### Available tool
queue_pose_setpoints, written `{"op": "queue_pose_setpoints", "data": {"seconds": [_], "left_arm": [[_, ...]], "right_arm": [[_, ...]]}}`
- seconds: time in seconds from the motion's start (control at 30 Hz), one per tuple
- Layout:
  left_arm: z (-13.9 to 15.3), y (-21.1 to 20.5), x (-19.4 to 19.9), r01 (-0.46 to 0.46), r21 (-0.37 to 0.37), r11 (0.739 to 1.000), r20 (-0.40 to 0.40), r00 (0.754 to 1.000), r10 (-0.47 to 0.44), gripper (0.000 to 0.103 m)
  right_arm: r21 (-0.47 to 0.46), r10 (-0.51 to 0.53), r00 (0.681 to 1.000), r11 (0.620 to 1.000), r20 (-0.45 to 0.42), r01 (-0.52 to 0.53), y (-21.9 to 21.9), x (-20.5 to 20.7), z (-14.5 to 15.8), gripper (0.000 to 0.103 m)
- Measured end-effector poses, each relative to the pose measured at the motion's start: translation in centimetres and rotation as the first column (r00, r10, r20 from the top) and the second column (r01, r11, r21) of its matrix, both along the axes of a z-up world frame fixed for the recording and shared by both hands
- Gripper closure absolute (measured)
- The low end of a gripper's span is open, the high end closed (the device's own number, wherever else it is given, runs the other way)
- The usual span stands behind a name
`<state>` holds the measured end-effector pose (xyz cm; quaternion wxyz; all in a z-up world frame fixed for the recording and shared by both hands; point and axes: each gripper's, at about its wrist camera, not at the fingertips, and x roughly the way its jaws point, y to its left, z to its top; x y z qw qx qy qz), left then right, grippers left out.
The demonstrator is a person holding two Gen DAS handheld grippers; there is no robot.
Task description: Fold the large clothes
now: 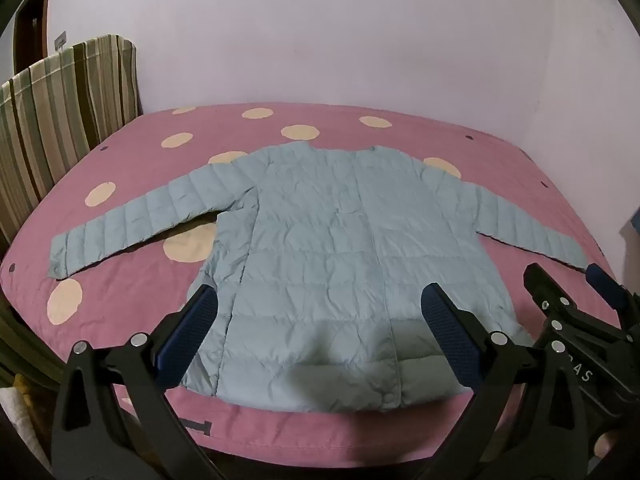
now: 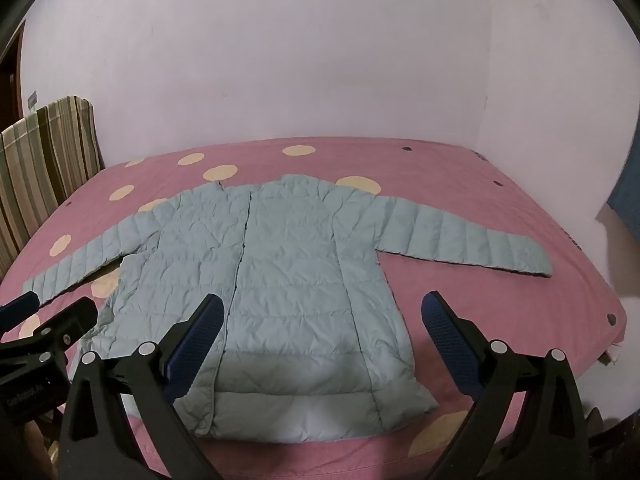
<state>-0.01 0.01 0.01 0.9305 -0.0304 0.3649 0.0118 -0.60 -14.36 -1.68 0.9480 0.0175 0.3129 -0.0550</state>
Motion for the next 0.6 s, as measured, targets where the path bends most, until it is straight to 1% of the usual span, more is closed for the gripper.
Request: {"op": "queue_pose_setpoints", "data": {"seconds": [0.6], "left_arm": [[-0.11, -0.06, 0.15, 0.003, 0.001, 1.0, -0.006, 1.0, -0.003, 0.002]], "right_arm": [[0.0, 0.0, 1.0, 1.0, -0.004, 0.0, 0.02, -0.19, 0.0, 0.005]]}}
